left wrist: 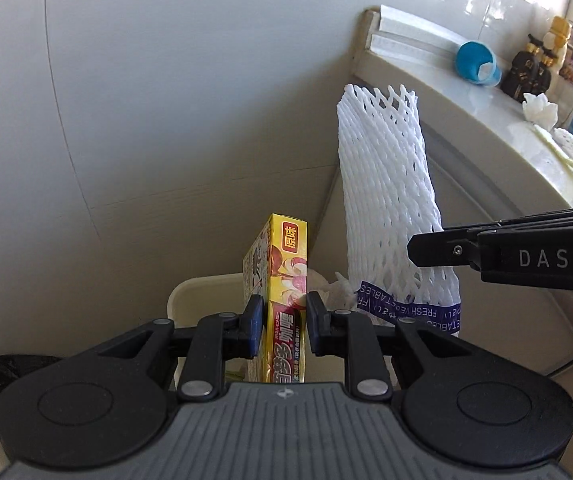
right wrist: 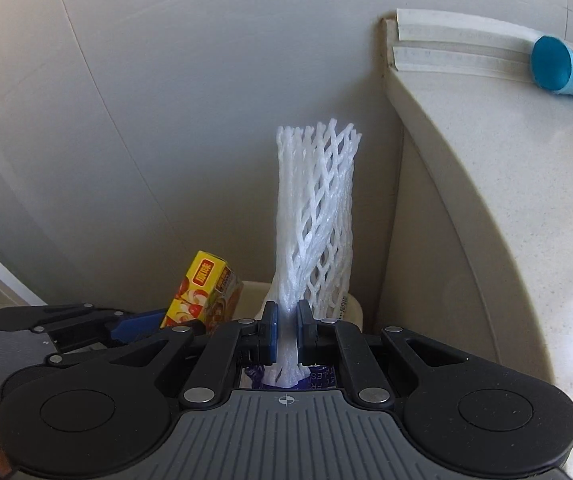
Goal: Collect trash
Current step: 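Lift the yellow box and foam net and carry both over the bin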
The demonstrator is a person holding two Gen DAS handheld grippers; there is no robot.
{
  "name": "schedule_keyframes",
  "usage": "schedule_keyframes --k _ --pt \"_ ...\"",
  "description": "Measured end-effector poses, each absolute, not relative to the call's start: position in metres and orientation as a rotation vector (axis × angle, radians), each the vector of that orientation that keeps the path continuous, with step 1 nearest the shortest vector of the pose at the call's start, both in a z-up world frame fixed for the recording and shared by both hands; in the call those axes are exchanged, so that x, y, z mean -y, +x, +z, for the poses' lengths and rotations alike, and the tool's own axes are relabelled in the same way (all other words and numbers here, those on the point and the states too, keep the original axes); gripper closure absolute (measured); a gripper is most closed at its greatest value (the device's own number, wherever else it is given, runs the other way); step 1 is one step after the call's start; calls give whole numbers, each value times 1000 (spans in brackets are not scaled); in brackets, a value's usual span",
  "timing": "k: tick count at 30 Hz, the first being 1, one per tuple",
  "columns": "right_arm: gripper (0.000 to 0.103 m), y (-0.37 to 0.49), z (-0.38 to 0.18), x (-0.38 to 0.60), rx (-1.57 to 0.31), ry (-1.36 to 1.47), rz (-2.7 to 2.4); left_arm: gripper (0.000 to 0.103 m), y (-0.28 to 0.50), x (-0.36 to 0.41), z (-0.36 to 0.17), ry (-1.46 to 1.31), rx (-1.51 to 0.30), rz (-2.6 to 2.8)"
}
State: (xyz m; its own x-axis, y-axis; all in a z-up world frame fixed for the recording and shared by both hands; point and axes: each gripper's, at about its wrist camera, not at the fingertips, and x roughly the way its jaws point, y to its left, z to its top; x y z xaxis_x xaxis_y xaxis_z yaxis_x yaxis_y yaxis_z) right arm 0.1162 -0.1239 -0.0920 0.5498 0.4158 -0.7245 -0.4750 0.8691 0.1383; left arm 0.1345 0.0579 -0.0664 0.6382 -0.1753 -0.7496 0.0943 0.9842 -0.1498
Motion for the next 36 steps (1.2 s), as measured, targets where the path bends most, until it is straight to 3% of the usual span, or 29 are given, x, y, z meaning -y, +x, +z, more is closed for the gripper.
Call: schedule_keyframes --k 12,36 --pt "94 160 -156 115 -980 -56 490 82 147 -69 -115 -160 -883 -81" --pt "93 133 -152 92 -933 -159 478 82 128 -82 -162 -379 -839 72"
